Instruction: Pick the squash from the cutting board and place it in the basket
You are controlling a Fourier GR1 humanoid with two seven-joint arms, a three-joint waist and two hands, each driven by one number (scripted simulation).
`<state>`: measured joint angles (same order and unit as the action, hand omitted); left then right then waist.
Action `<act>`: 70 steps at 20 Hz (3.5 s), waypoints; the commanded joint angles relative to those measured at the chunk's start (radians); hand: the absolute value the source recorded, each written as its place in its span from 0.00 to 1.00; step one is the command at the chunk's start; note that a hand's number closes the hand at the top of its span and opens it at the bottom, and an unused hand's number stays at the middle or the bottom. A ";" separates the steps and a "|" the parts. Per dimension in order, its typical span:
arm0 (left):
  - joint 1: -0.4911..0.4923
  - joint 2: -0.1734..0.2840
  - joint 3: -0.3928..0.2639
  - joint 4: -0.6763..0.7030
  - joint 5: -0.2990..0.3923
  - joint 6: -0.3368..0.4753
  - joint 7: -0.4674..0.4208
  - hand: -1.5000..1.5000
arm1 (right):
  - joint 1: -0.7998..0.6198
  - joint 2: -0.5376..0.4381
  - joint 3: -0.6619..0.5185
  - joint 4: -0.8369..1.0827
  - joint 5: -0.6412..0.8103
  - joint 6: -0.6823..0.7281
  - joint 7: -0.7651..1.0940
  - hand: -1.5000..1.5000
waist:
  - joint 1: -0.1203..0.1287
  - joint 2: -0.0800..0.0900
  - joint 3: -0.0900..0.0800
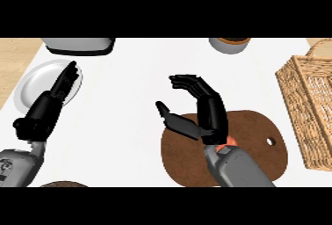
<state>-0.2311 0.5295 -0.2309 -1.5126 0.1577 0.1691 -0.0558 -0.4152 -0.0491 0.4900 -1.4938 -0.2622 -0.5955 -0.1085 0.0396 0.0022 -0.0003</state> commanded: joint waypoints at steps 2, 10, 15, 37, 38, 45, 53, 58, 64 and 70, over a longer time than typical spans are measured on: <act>0.012 0.017 0.013 0.011 -0.019 0.007 0.008 0.50 | -0.093 0.028 0.140 0.112 0.278 -0.298 0.154 0.00 | -0.028 -0.015 -0.006; 0.032 0.022 0.024 0.026 -0.018 0.013 0.014 0.50 | -0.276 -0.355 0.223 0.273 0.450 -0.005 0.611 0.00 | -0.068 -0.041 -0.020; 0.007 0.023 0.030 0.016 -0.031 0.028 0.020 0.50 | -0.410 -0.432 0.339 0.227 0.409 0.380 0.837 0.00 | -0.050 -0.036 -0.014; 0.013 -0.015 0.069 -0.024 -0.053 -0.018 0.031 0.50 | -0.445 -0.596 0.251 -0.040 0.051 0.907 1.264 0.00 | -0.041 -0.004 0.000; 0.017 -0.023 0.061 -0.042 -0.064 -0.007 0.057 0.50 | -0.465 -0.552 0.272 -0.019 0.065 0.905 1.281 0.00 | -0.035 -0.004 0.000; -0.023 -0.045 0.082 -0.008 -0.073 -0.020 0.074 0.50 | -0.384 -0.506 0.349 -0.011 0.110 0.884 1.296 0.00 | -0.041 -0.003 0.000; -0.005 -0.051 0.133 0.023 -0.097 -0.061 0.018 0.50 | -0.225 -0.569 0.321 -0.019 0.240 0.899 1.168 0.00 | -0.046 -0.003 0.000; -0.021 -0.104 0.125 0.050 -0.138 -0.075 0.011 0.50 | -0.224 -0.464 0.264 0.054 0.328 0.923 1.159 0.00 | -0.041 -0.001 0.000; 0.070 -0.097 0.172 -0.027 -0.149 -0.115 0.009 0.50 | -0.124 -0.405 0.232 0.012 0.466 0.915 1.149 0.00 | -0.038 -0.004 0.000; -0.004 -0.150 0.170 -0.029 -0.195 -0.106 0.077 0.50 | -0.070 -0.367 0.167 0.040 0.535 0.936 1.087 0.00 | -0.040 -0.002 0.000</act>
<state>-0.2091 0.4315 -0.0408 -1.5574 0.0163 0.0382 0.0130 -0.5060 -0.4530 0.7014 -1.4864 0.2265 0.3056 0.9657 0.0002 -0.0011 0.0000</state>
